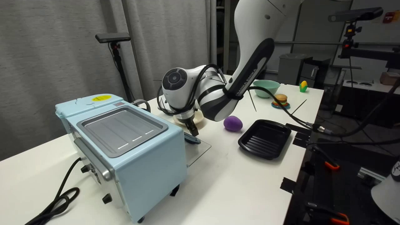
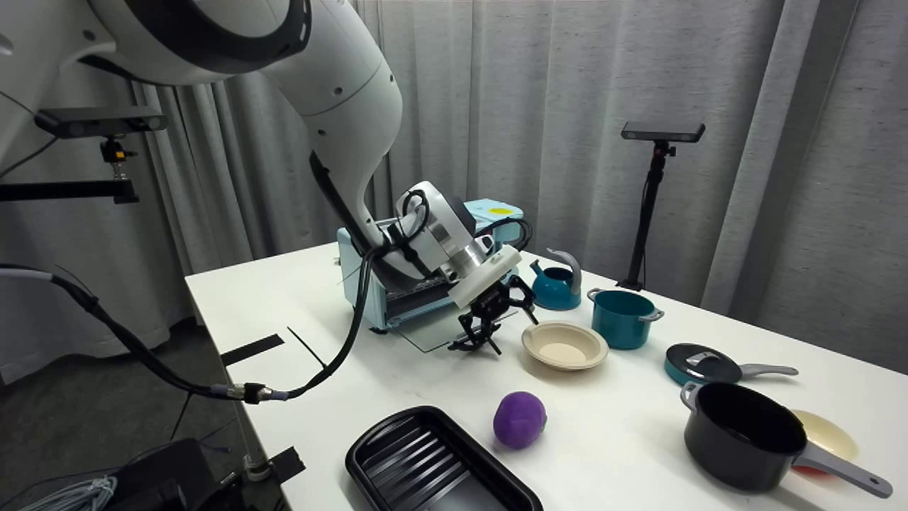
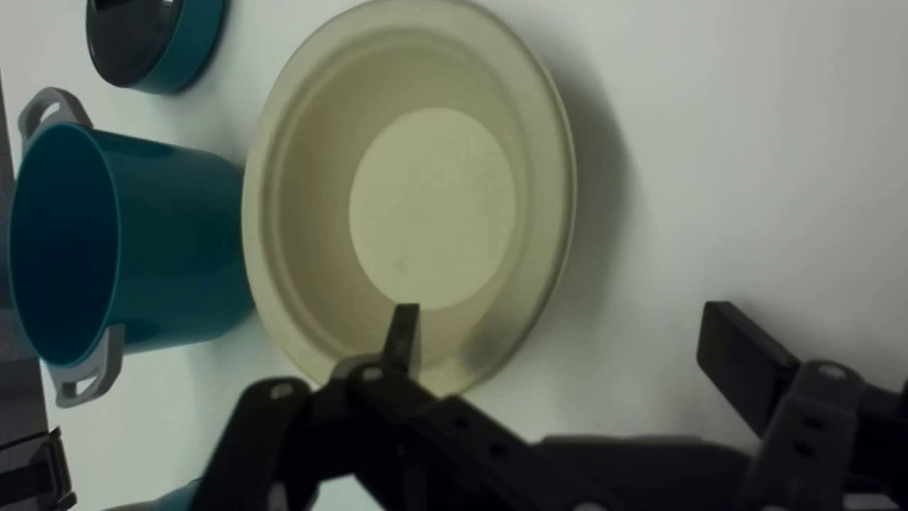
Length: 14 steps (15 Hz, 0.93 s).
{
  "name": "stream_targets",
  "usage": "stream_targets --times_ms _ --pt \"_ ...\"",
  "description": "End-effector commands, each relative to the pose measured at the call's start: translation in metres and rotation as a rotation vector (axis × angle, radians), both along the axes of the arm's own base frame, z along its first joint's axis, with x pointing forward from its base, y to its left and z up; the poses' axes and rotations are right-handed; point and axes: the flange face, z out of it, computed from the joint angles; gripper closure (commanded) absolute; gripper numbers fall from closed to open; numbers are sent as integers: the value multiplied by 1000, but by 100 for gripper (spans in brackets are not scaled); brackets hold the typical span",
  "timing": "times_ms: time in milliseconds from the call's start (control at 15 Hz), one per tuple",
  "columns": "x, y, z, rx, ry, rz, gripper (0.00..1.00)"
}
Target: Open, close and open the toaster oven
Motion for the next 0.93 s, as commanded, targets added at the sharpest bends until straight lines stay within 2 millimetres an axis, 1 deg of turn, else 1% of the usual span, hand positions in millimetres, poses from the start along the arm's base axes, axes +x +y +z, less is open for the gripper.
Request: stream_targets --times_ms 0,133,467,733,867 --pt "0 4 16 -13 0 98 0" --pt "1 4 24 -35 6 130 0" --pt "10 0 54 -79 5 177 0" --pt "18 -3 68 -39 -32 151 0" --pt "26 -2 73 8 -57 113 0"
